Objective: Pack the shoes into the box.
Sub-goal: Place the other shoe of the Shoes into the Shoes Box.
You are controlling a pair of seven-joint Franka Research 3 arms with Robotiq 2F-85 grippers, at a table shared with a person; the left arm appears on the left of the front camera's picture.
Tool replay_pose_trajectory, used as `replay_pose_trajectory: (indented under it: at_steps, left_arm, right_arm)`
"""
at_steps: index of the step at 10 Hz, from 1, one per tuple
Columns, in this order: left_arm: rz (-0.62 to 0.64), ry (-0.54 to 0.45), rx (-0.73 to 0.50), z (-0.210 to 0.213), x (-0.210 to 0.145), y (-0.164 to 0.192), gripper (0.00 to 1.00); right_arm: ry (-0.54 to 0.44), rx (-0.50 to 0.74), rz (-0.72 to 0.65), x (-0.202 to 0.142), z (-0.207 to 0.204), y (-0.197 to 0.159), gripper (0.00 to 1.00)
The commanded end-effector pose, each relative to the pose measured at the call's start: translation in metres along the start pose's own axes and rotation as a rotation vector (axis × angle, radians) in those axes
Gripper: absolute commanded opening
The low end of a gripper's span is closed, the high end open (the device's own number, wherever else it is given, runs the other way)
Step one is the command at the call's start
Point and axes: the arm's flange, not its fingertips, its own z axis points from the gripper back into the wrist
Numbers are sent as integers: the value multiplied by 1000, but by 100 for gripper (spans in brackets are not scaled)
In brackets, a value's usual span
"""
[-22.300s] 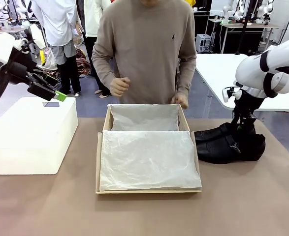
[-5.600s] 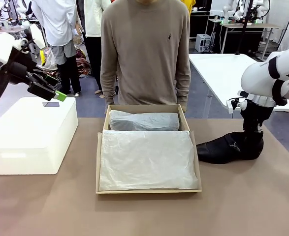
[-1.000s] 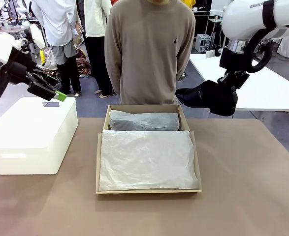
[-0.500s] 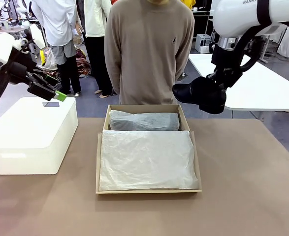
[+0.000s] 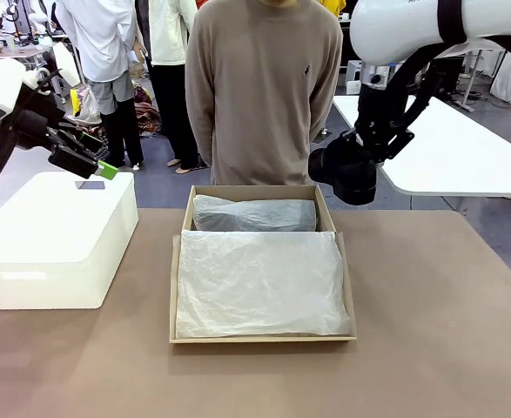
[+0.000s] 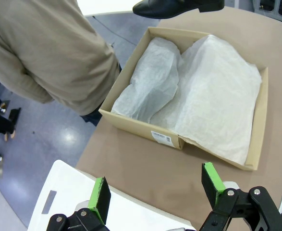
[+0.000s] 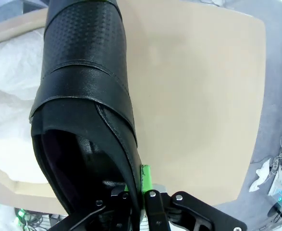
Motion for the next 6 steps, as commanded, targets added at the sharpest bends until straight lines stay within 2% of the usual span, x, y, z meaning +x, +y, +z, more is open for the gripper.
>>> replay_pose_trajectory:
  at_steps: [1, 2, 6]
  left_arm:
    - [-10, -11, -10, 0, -2, 1, 100]
    - [-10, -11, -10, 0, -2, 1, 100]
    - [-10, -11, -10, 0, -2, 1, 100]
  right_arm:
    - [-20, -39, -23, -3, 10, 10, 0]
    - [0, 0, 0, 0, 0, 0, 0]
    - [0, 0, 0, 0, 0, 0, 0]
